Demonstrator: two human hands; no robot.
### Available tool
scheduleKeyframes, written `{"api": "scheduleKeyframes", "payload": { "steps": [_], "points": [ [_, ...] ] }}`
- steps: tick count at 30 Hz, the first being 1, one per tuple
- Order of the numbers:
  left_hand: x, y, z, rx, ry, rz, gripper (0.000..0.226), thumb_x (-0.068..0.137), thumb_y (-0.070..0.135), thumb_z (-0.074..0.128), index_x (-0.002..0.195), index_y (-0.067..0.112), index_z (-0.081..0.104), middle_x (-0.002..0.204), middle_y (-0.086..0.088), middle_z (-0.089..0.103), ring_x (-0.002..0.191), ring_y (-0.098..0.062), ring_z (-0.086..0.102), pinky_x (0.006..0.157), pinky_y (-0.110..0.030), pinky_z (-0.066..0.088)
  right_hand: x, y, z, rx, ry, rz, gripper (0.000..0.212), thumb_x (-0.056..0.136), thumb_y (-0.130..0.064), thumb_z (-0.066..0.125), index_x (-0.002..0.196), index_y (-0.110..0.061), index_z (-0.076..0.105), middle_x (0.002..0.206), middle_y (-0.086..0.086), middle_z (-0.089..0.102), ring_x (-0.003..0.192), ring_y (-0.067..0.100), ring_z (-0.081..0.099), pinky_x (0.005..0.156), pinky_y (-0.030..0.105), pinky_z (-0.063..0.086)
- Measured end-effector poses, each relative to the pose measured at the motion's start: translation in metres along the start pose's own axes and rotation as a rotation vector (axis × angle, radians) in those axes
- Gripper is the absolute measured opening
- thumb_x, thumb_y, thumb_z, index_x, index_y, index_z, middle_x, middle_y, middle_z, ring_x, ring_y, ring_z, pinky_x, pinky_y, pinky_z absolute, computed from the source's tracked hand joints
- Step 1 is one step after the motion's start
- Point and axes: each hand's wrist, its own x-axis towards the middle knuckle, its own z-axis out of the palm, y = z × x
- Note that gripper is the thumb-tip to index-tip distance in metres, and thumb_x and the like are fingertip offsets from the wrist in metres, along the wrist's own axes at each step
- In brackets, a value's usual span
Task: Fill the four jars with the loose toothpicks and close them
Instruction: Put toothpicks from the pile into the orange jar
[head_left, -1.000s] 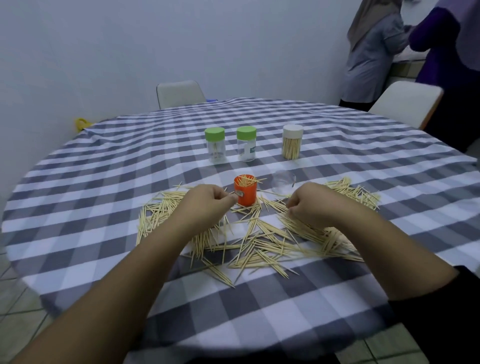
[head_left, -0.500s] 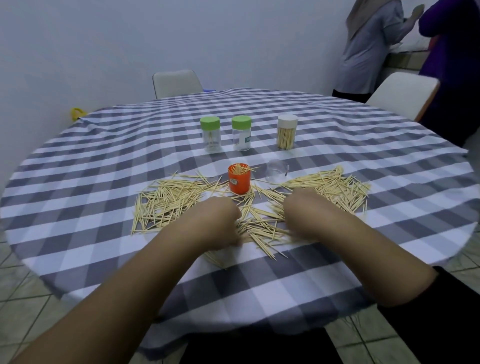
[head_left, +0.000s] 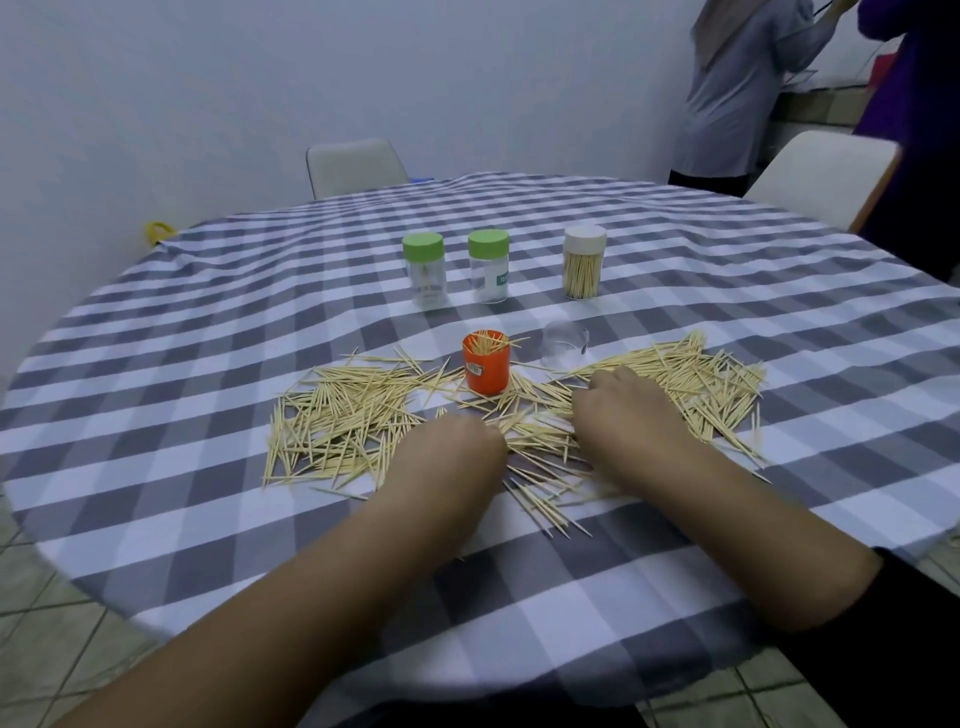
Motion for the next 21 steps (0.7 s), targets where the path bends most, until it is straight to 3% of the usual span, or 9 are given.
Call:
{"api": "scheduleKeyframes", "payload": {
  "steps": [7,13,16,19,21],
  "points": [
    [0.008,-0.014,0.007,-0.104,0.088,0.052,0.048,0.093,0.009,0.048,0.14,0.013,0.038,0.135,-0.006,0.049,0.121,-0.025,0.048,0.091,-0.033,0.043,0.003,0.0,-0.003,-0.018,0.018,-0.001,0.024,0.085,-0.004,0.048,0.107,-0.007,0.058,0.11,0.011,0.057,0.105,0.029,0.048,0.081,0.032,0.035],
    [0.025,-0.027,0.007,-0.379,0.194,0.008,0.046,0.089,0.012,0.058,0.133,0.023,0.052,0.121,0.003,0.057,0.111,-0.017,0.053,0.084,-0.023,0.039,0.013,0.007,-0.008,0.035,0.012,0.02,0.018,0.087,-0.006,0.049,0.102,-0.011,0.057,0.099,0.007,0.056,0.095,0.025,0.049,0.073,0.029,0.031],
    [0.037,-0.034,0.0,-0.51,0.181,-0.122,0.038,0.091,0.006,0.055,0.123,0.025,0.06,0.104,0.004,0.058,0.092,-0.015,0.054,0.076,-0.025,0.041,0.022,0.013,-0.011,0.143,-0.001,0.086,0.018,0.089,-0.005,0.045,0.1,-0.011,0.057,0.083,0.003,0.05,0.081,0.023,0.046,0.068,0.029,0.034],
    [0.044,-0.045,-0.005,-0.662,0.184,-0.151,0.016,0.096,0.011,0.05,0.1,0.02,0.063,0.088,0.001,0.062,0.073,-0.016,0.056,0.059,-0.029,0.042,0.031,0.019,-0.022,0.389,-0.041,0.127,0.018,0.093,-0.01,0.043,0.097,-0.014,0.061,0.09,0.005,0.063,0.084,0.025,0.058,0.071,0.034,0.047],
    [0.049,-0.052,-0.012,-0.762,0.189,-0.152,0.015,0.099,0.022,0.046,0.097,0.02,0.06,0.085,0.001,0.062,0.072,-0.017,0.058,0.06,-0.03,0.046,0.036,0.022,-0.029,0.664,-0.09,0.128,0.018,0.097,-0.013,0.043,0.1,-0.013,0.061,0.097,0.006,0.065,0.089,0.024,0.06,0.078,0.037,0.05]
  ]
}}
